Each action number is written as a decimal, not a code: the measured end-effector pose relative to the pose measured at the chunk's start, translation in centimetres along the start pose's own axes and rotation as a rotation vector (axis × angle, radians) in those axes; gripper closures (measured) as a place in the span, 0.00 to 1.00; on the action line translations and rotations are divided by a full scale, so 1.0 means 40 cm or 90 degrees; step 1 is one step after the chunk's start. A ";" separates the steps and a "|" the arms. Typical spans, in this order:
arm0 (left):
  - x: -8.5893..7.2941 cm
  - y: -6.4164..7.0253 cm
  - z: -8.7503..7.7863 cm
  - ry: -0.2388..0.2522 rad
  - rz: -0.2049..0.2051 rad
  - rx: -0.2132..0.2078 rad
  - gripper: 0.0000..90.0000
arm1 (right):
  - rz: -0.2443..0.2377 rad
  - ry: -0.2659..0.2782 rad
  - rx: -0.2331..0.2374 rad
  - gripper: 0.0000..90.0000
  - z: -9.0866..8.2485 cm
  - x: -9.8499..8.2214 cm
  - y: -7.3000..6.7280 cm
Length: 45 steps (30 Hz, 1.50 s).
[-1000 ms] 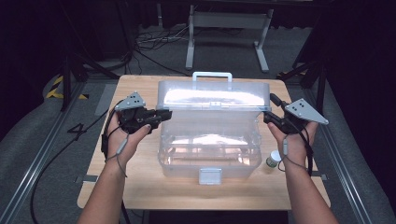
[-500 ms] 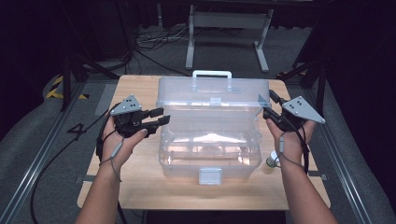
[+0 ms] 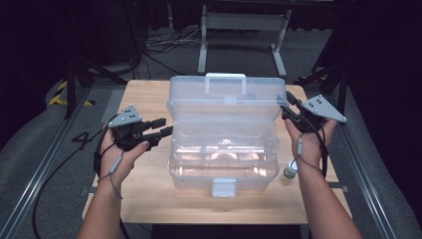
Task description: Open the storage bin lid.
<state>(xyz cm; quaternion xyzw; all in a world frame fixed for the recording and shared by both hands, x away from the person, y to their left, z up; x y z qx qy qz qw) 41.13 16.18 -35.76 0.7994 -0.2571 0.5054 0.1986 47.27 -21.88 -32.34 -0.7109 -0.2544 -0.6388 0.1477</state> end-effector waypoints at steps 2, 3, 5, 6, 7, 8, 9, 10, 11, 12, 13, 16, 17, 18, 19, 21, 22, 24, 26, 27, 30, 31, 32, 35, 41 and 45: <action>-0.004 -0.003 -0.005 -0.001 -0.004 0.003 0.65 | -0.001 -0.003 -0.004 0.78 0.004 0.000 0.003; -0.006 -0.006 -0.008 0.000 -0.005 0.006 0.65 | 0.000 -0.004 -0.005 0.79 0.007 0.000 0.005; -0.011 -0.011 -0.014 -0.002 -0.008 0.011 0.65 | 0.004 -0.005 -0.007 0.80 0.012 0.001 0.009; -0.014 -0.014 -0.017 -0.001 -0.010 0.013 0.65 | 0.006 -0.006 -0.008 0.81 0.014 0.002 0.012; -0.016 -0.016 -0.020 -0.003 -0.010 0.015 0.65 | 0.007 -0.006 -0.005 0.81 0.017 0.004 0.014; -0.018 -0.018 -0.022 -0.004 -0.011 0.016 0.65 | 0.010 -0.005 -0.003 0.81 0.019 0.005 0.017; -0.019 -0.019 -0.025 -0.005 -0.012 0.018 0.65 | 0.011 -0.006 -0.002 0.82 0.021 0.006 0.019; -0.021 -0.019 -0.029 -0.005 -0.012 0.017 0.65 | 0.015 -0.005 -0.001 0.82 0.023 0.008 0.022; -0.023 -0.019 -0.032 -0.008 -0.011 0.016 0.64 | 0.018 -0.007 0.001 0.83 0.025 0.009 0.025; -0.024 -0.018 -0.035 -0.008 -0.009 0.013 0.64 | 0.018 -0.008 0.001 0.83 0.028 0.010 0.028; -0.026 -0.016 -0.037 -0.011 -0.005 0.010 0.64 | 0.018 -0.011 0.002 0.84 0.031 0.012 0.031; -0.033 -0.009 -0.041 -0.021 0.004 0.000 0.63 | 0.021 -0.021 0.000 0.84 0.041 0.015 0.039; -0.035 -0.007 -0.042 -0.023 0.006 -0.004 0.63 | 0.022 -0.023 -0.001 0.84 0.043 0.016 0.041; -0.038 -0.003 -0.043 -0.026 0.007 -0.011 0.63 | 0.024 -0.023 0.000 0.84 0.046 0.017 0.042; -0.039 -0.001 -0.044 -0.027 0.009 -0.015 0.63 | 0.026 -0.026 0.000 0.84 0.049 0.017 0.045; -0.045 0.007 -0.046 -0.037 0.016 -0.030 0.63 | 0.028 -0.027 0.002 0.85 0.054 0.019 0.049; -0.049 0.012 -0.046 -0.043 0.022 -0.040 0.63 | 0.030 -0.029 0.003 0.85 0.057 0.020 0.051; -0.059 0.025 -0.044 -0.058 0.035 -0.064 0.62 | 0.038 -0.033 0.006 0.85 0.062 0.021 0.056; -0.071 0.040 -0.039 -0.076 0.056 -0.088 0.62 | 0.041 -0.039 0.008 0.85 0.068 0.023 0.060; -0.077 0.049 -0.036 -0.084 0.065 -0.101 0.61 | 0.041 -0.043 0.007 0.85 0.071 0.025 0.061; -0.088 0.064 -0.030 -0.101 0.086 -0.123 0.61 | 0.043 -0.047 0.007 0.85 0.076 0.025 0.065; -0.092 0.070 -0.028 -0.107 0.090 -0.133 0.61 | 0.045 -0.046 0.008 0.85 0.078 0.025 0.066; -0.097 0.076 -0.026 -0.113 0.095 -0.147 0.60 | 0.047 -0.045 0.010 0.85 0.079 0.025 0.068; -0.112 0.086 -0.021 -0.131 0.107 -0.173 0.60 | 0.049 -0.048 0.012 0.85 0.083 0.026 0.070; -0.137 0.103 -0.011 -0.153 0.094 -0.231 0.62 | 0.058 -0.047 0.017 0.85 0.088 0.025 0.076; -0.158 0.110 -0.007 -0.169 0.105 -0.244 0.61 | 0.060 -0.048 0.020 0.85 0.092 0.025 0.078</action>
Point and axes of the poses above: each handheld gripper's, and its own axes: z roughly forward along the jaws, x roughly out of its top, y roughly to its right, the point moved 7 cm from there along z, roughly forward along the jaws, and after that the axes turned 11 degrees about x, right-handed, at the moved point
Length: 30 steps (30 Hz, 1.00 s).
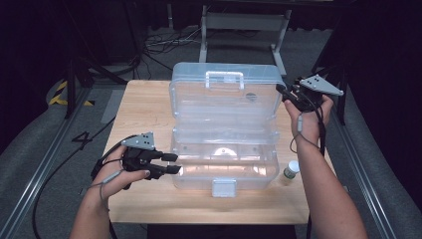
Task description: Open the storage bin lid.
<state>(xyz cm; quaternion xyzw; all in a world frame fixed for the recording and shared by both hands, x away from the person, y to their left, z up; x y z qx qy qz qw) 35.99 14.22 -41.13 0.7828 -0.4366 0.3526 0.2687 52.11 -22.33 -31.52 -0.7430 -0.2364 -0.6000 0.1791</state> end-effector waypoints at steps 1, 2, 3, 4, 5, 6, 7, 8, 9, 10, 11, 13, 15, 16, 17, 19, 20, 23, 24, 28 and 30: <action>-0.004 0.003 0.002 -0.002 0.001 -0.003 0.61 | 0.000 -0.002 -0.001 0.85 0.000 0.000 0.001; -0.008 0.007 0.005 -0.003 0.001 -0.007 0.61 | -0.001 -0.003 0.000 0.85 0.001 0.000 0.001; -0.012 0.010 0.008 -0.006 0.002 -0.010 0.61 | -0.002 -0.004 0.000 0.85 0.002 0.001 0.002; -0.018 0.014 0.012 -0.012 0.006 -0.014 0.61 | -0.002 -0.005 0.000 0.85 0.002 0.001 0.002; -0.022 0.017 0.016 -0.015 0.008 -0.014 0.60 | -0.002 -0.006 0.000 0.85 0.002 0.001 0.003; -0.028 0.020 0.021 -0.018 0.012 -0.018 0.60 | -0.003 -0.006 0.000 0.85 0.003 0.001 0.003; -0.034 0.022 0.025 -0.023 0.015 -0.020 0.60 | -0.001 -0.006 0.000 0.85 0.005 0.001 0.004; -0.038 0.023 0.029 -0.025 0.016 -0.021 0.60 | 0.001 -0.005 0.001 0.85 0.006 0.001 0.004; -0.040 0.023 0.033 -0.023 0.016 -0.020 0.60 | 0.003 -0.005 0.001 0.85 0.007 0.002 0.005; -0.041 0.024 0.036 -0.023 0.012 -0.022 0.62 | 0.003 -0.005 0.000 0.85 0.008 0.002 0.005; -0.044 0.027 0.042 -0.027 0.008 -0.030 0.62 | 0.003 -0.005 0.000 0.85 0.008 0.002 0.005; -0.048 0.032 0.052 -0.031 0.014 -0.038 0.63 | 0.005 -0.005 0.001 0.85 0.010 0.002 0.007; -0.052 0.031 0.062 -0.034 0.022 -0.039 0.63 | 0.006 -0.005 0.001 0.85 0.011 0.002 0.008; -0.054 0.029 0.067 -0.030 0.027 -0.035 0.63 | 0.005 -0.006 0.000 0.85 0.012 0.002 0.009; -0.055 0.028 0.071 -0.027 0.028 -0.034 0.63 | 0.004 -0.005 0.001 0.85 0.013 0.002 0.009; -0.056 0.028 0.074 -0.021 0.027 -0.035 0.64 | 0.004 -0.006 0.001 0.85 0.015 0.003 0.011; -0.056 0.028 0.075 -0.020 0.029 -0.034 0.65 | 0.004 -0.007 0.001 0.85 0.016 0.003 0.012; -0.056 0.029 0.081 -0.019 0.035 -0.029 0.69 | 0.004 -0.009 0.001 0.85 0.019 0.004 0.014; -0.056 0.031 0.084 -0.018 0.033 -0.030 0.70 | 0.005 -0.010 0.002 0.85 0.021 0.004 0.014; -0.061 0.033 0.099 -0.028 0.047 -0.016 0.75 | 0.004 -0.013 0.001 0.85 0.025 0.005 0.017; -0.060 0.037 0.105 -0.025 0.046 -0.024 0.80 | 0.004 -0.015 0.001 0.85 0.028 0.006 0.019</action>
Point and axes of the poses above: each handheld gripper's, and its own axes: z roughly forward along the jaws, x roughly out of its top, y roughly to its right, the point moved 7 cm from there along z, roughly forward along the jaws, and after that the axes turned 11 degrees about x, right-handed, at the moved point
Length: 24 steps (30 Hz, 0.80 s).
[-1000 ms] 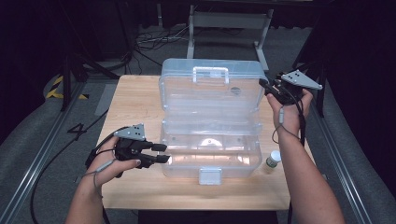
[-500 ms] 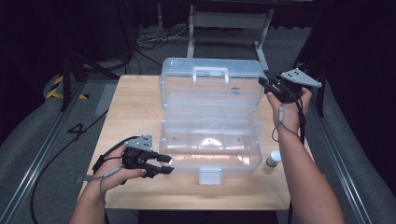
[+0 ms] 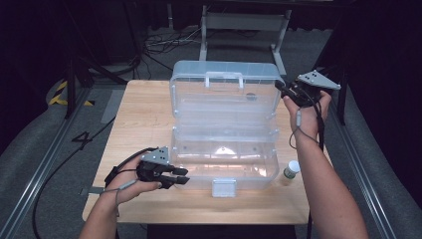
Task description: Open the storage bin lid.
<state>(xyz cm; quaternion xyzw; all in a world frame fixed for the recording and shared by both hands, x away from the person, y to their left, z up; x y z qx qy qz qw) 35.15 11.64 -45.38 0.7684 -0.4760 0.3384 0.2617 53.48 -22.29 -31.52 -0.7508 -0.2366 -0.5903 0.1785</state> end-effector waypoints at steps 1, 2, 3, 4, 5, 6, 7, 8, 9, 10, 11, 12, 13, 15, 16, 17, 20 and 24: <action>0.000 0.002 0.002 0.000 0.000 -0.003 0.81 | 0.000 -0.001 0.000 0.85 0.001 0.000 0.001; 0.001 0.003 0.004 0.000 0.001 -0.004 0.81 | 0.000 -0.001 0.000 0.85 0.002 0.000 0.002; 0.001 0.004 0.007 0.001 0.005 -0.005 0.82 | 0.000 -0.001 0.000 0.86 0.003 0.000 0.002; 0.002 0.005 0.009 0.001 0.007 -0.007 0.83 | 0.000 -0.002 0.000 0.86 0.004 0.001 0.003; 0.002 0.006 0.011 0.002 0.007 -0.008 0.84 | 0.000 -0.002 -0.001 0.86 0.005 0.001 0.004; 0.002 0.007 0.013 0.002 0.006 -0.010 0.84 | -0.001 -0.003 -0.002 0.86 0.006 0.001 0.005; 0.002 0.007 0.014 0.002 0.001 -0.010 0.85 | -0.001 -0.003 -0.002 0.86 0.008 0.001 0.006; 0.002 0.007 0.015 0.002 -0.002 -0.011 0.85 | 0.000 -0.003 -0.003 0.86 0.009 0.001 0.007; 0.002 0.007 0.015 0.002 -0.003 -0.011 0.85 | 0.001 -0.004 -0.003 0.86 0.011 0.001 0.008; 0.002 0.008 0.015 0.003 -0.003 -0.012 0.85 | 0.000 -0.004 -0.004 0.86 0.013 0.001 0.009; 0.002 0.008 0.016 0.006 -0.004 -0.013 0.85 | -0.001 -0.003 -0.005 0.86 0.015 0.001 0.011; 0.002 0.008 0.017 0.008 -0.005 -0.016 0.85 | 0.001 -0.003 -0.005 0.87 0.017 0.001 0.012; 0.002 0.009 0.018 0.011 -0.006 -0.018 0.85 | 0.002 -0.002 -0.006 0.87 0.019 0.001 0.013; 0.002 0.008 0.018 0.013 -0.008 -0.020 0.85 | 0.003 -0.001 -0.007 0.87 0.023 0.001 0.016; 0.002 0.008 0.018 0.012 -0.010 -0.020 0.85 | 0.002 -0.001 -0.007 0.87 0.025 0.001 0.017; 0.002 0.008 0.018 0.012 -0.011 -0.020 0.85 | 0.003 -0.002 -0.009 0.87 0.028 0.001 0.018; 0.002 0.008 0.019 0.013 -0.011 -0.021 0.85 | 0.001 -0.003 -0.011 0.88 0.033 0.002 0.021; 0.002 0.010 0.023 0.019 -0.016 -0.025 0.85 | 0.005 -0.006 -0.011 0.88 0.044 0.001 0.029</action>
Point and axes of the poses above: each handheld gripper's, and its own axes: z roughly forward along the jaws, x roughly out of its top, y roughly to its right, the point moved 7 cm from there along z, roughly forward along the jaws, and after that the axes turned 11 degrees about x, right-handed, at the moved point
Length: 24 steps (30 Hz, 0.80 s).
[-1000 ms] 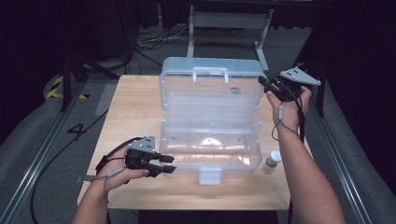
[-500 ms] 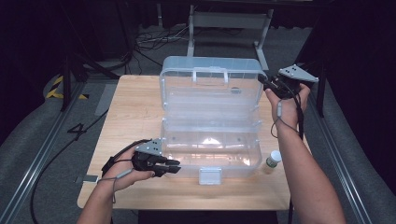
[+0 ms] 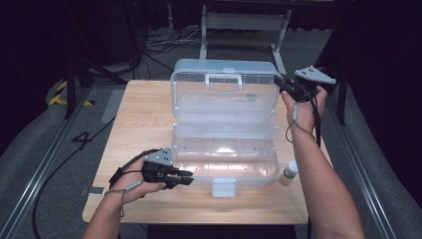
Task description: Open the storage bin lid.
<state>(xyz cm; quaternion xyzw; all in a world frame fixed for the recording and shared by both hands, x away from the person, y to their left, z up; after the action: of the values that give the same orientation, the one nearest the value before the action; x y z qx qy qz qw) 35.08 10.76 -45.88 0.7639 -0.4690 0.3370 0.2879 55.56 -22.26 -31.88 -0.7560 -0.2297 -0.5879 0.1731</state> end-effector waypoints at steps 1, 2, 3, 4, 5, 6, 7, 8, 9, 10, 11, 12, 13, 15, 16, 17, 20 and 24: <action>0.000 0.000 0.001 0.000 0.000 0.000 0.85 | 0.001 0.000 0.001 0.88 0.002 0.000 0.001; 0.000 0.000 0.002 0.000 0.001 0.001 0.85 | 0.001 0.000 0.000 0.88 0.004 0.000 0.003; 0.000 0.001 0.004 0.000 0.003 0.001 0.85 | 0.001 0.000 0.000 0.89 0.006 0.000 0.004; 0.000 0.001 0.005 -0.001 0.004 0.002 0.85 | 0.001 0.001 0.000 0.89 0.009 0.000 0.005; 0.000 0.001 0.007 -0.001 0.005 0.002 0.85 | 0.001 0.000 -0.001 0.89 0.011 -0.001 0.006; 0.000 0.001 0.008 -0.001 0.006 0.001 0.85 | 0.003 0.002 -0.001 0.89 0.013 -0.001 0.008; 0.000 0.002 0.009 -0.001 0.005 0.001 0.85 | 0.005 0.003 -0.001 0.89 0.016 -0.001 0.009; 0.000 0.002 0.009 -0.001 0.005 0.000 0.85 | 0.007 0.003 0.000 0.89 0.018 -0.002 0.012; 0.000 0.002 0.009 -0.001 0.004 0.000 0.85 | 0.009 0.003 0.000 0.89 0.020 -0.002 0.013; 0.000 0.002 0.009 -0.001 0.003 0.000 0.85 | 0.010 0.003 -0.001 0.89 0.022 -0.002 0.014; 0.000 0.002 0.010 -0.001 0.003 0.000 0.85 | 0.012 0.002 0.000 0.90 0.026 -0.003 0.016; 0.000 0.002 0.011 0.000 0.003 -0.001 0.85 | 0.013 0.001 0.000 0.90 0.028 -0.003 0.018; 0.000 0.002 0.012 0.001 0.002 -0.001 0.85 | 0.016 0.000 0.002 0.90 0.032 -0.003 0.020; 0.000 0.003 0.015 0.004 0.003 -0.001 0.85 | 0.019 -0.006 0.006 0.90 0.037 -0.002 0.024; 0.000 0.003 0.016 0.004 0.002 -0.001 0.85 | 0.022 -0.009 0.006 0.90 0.039 -0.002 0.026; 0.000 0.004 0.017 0.004 0.002 -0.002 0.84 | 0.023 -0.011 0.007 0.90 0.042 -0.002 0.028; 0.000 0.004 0.018 0.004 0.001 -0.002 0.84 | 0.024 -0.015 0.007 0.90 0.049 -0.003 0.032; 0.000 0.004 0.021 0.005 0.003 -0.002 0.84 | 0.027 -0.019 0.007 0.90 0.061 -0.004 0.039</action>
<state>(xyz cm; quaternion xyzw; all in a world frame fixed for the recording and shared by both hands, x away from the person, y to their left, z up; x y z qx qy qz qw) 35.14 10.04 -46.38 0.7608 -0.4704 0.3400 0.2902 58.35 -22.28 -32.64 -0.7683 -0.2194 -0.5717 0.1862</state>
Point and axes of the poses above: each handheld gripper's, and its own axes: z roughly forward along the jaws, x roughly out of its top, y roughly to its right, the point moved 7 cm from there along z, roughly forward along the jaws, and after that the axes turned 11 degrees about x, right-handed, at the moved point
